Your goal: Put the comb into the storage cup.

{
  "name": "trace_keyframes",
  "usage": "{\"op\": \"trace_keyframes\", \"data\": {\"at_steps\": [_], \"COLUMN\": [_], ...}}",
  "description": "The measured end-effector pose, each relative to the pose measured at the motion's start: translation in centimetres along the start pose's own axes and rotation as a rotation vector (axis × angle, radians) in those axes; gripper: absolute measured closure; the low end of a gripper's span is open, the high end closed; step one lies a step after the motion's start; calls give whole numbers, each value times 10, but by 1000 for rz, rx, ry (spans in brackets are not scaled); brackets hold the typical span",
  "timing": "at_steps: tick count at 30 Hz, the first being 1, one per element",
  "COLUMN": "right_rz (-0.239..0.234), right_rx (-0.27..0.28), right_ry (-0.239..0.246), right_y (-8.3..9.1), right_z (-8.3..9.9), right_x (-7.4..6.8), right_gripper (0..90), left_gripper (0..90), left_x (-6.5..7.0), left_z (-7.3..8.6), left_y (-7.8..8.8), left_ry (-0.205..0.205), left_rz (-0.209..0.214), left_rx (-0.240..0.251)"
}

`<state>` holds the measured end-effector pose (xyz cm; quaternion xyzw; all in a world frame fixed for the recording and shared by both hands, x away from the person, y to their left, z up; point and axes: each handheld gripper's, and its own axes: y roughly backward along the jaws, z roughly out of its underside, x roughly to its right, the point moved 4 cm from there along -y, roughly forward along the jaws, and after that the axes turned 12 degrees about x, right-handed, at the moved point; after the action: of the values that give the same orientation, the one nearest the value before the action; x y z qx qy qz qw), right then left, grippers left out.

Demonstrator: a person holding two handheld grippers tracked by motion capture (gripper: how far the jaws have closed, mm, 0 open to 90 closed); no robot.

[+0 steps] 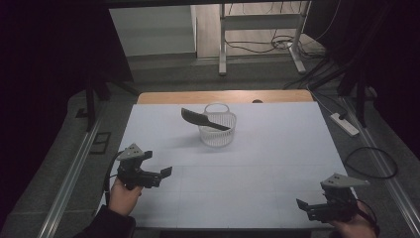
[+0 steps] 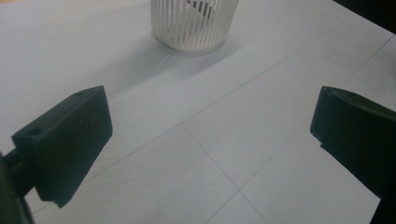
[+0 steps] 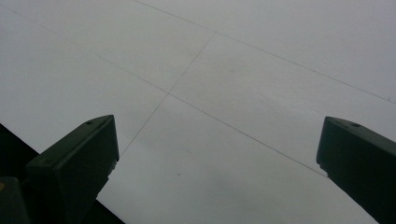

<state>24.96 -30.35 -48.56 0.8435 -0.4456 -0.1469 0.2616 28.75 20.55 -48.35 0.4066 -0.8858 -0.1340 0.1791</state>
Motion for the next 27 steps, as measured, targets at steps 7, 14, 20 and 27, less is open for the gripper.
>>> {"op": "trace_keyframes", "data": {"at_steps": [7,14,20,27], "right_rz": [1,2,2,8], "right_rx": [-1,-2,-1,-1], "right_ry": [-1,-2,0,0], "right_y": [0,0,0,0], "right_z": [0,0,0,0], "right_x": [0,0,0,0], "right_gripper": [0,0,0,0], "left_gripper": [0,0,0,0], "left_x": [0,0,-1,-1], "left_z": [5,9,12,16], "left_y": [9,17,23,30], "left_ry": [2,5,12,16], "left_rz": [-11,-25,-33,-44], "left_rx": [-2,0,3,-1]}}
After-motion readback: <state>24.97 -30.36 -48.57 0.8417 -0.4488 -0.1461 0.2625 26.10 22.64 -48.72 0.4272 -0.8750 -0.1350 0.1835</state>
